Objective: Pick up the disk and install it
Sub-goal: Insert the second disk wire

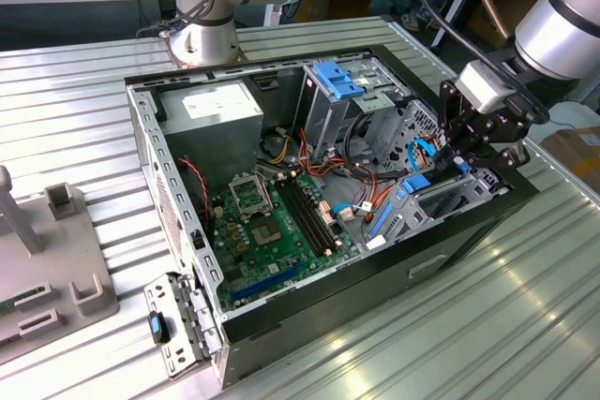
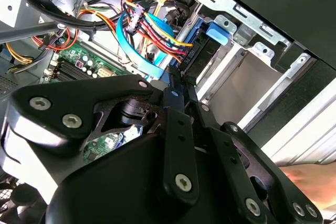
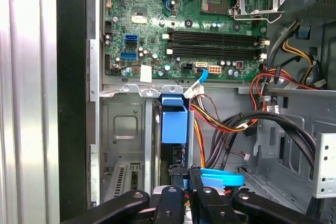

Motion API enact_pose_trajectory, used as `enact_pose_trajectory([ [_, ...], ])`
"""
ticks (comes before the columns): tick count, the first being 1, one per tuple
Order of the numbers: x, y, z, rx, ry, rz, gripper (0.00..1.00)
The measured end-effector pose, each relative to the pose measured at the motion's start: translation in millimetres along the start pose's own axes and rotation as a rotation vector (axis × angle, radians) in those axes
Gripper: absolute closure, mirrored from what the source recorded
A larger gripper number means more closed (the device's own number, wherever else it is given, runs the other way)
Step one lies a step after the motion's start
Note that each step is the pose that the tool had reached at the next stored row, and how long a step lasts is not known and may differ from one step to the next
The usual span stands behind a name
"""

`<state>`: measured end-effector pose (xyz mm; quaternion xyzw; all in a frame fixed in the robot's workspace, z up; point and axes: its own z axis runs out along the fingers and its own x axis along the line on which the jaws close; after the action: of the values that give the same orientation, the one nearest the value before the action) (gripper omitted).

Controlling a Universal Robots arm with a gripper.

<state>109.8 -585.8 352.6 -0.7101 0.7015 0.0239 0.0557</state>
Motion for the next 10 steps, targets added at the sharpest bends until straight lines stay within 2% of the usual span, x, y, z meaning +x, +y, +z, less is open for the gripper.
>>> enact_pose_trajectory([
  [3, 0.1, -0.7, 0.3, 0.0001, 0.0, 0.0, 0.84],
  [10, 0.7, -0.5, 5.7, 0.0001, -0.0002, 0.0, 0.84],
])
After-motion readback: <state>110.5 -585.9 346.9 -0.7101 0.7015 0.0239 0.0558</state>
